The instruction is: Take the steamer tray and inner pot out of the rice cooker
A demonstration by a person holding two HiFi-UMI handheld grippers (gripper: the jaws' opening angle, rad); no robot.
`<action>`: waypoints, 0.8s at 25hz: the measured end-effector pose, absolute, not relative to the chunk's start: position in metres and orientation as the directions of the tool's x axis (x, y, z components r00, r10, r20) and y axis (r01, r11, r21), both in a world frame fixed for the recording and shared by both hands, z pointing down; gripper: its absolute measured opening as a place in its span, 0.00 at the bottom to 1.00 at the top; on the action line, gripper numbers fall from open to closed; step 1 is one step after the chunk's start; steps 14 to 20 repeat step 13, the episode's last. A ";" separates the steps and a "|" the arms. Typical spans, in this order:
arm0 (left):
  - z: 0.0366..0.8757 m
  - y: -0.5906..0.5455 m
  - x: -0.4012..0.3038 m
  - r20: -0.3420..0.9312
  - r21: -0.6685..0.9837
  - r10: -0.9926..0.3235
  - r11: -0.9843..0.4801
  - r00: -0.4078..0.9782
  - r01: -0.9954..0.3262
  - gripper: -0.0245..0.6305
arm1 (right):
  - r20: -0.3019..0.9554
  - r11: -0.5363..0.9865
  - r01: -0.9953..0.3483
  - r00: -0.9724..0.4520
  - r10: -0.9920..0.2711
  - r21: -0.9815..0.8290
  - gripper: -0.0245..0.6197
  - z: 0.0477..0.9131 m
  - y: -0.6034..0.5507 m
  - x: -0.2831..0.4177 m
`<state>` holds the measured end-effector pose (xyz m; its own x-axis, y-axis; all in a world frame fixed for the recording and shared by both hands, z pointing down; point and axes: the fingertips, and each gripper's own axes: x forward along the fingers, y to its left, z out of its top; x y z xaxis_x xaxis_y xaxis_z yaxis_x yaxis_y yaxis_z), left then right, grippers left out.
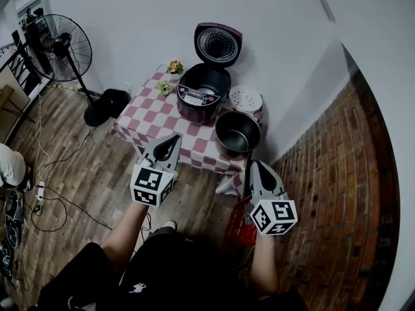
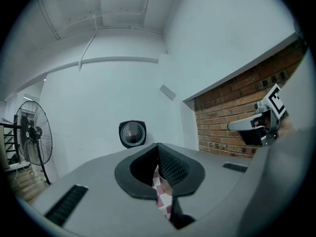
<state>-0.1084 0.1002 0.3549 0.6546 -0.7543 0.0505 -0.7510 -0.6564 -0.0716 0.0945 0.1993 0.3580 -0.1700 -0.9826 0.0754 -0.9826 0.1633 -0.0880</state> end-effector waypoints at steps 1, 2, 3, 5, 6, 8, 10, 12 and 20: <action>0.355 0.100 -0.107 0.050 -0.071 -0.753 -0.658 0.656 -0.750 0.04 | 0.076 0.163 -0.983 -0.170 -0.983 -0.089 0.04 0.358 0.199 0.096; 0.355 0.100 -0.106 0.050 -0.070 -0.752 -0.659 0.657 -0.749 0.04 | 0.077 0.163 -0.983 -0.170 -0.982 -0.089 0.04 0.359 0.199 0.097; 0.355 0.100 -0.105 0.051 -0.070 -0.751 -0.660 0.658 -0.748 0.04 | 0.078 0.163 -0.983 -0.170 -0.982 -0.088 0.04 0.360 0.199 0.097; 0.356 0.100 -0.102 0.053 -0.071 -0.750 -0.661 0.659 -0.747 0.04 | 0.081 0.165 -0.982 -0.172 -0.982 -0.087 0.04 0.361 0.199 0.098; 0.356 0.100 -0.101 0.053 -0.071 -0.750 -0.662 0.659 -0.747 0.04 | 0.083 0.165 -0.983 -0.172 -0.982 -0.086 0.04 0.361 0.199 0.099; 0.356 0.100 -0.100 0.055 -0.071 -0.750 -0.662 0.659 -0.746 0.04 | 0.087 0.165 -0.983 -0.172 -0.981 -0.084 0.04 0.363 0.198 0.099; 0.357 0.100 -0.100 0.057 -0.070 -0.750 -0.662 0.659 -0.746 0.04 | 0.089 0.165 -0.983 -0.172 -0.981 -0.082 0.04 0.364 0.198 0.099; 0.359 0.101 -0.099 0.061 -0.071 -0.749 -0.663 0.660 -0.746 0.04 | 0.091 0.165 -0.983 -0.172 -0.981 -0.078 0.04 0.365 0.199 0.100; 0.360 0.101 -0.099 0.063 -0.071 -0.749 -0.663 0.660 -0.745 0.04 | 0.091 0.165 -0.983 -0.172 -0.981 -0.076 0.04 0.365 0.199 0.100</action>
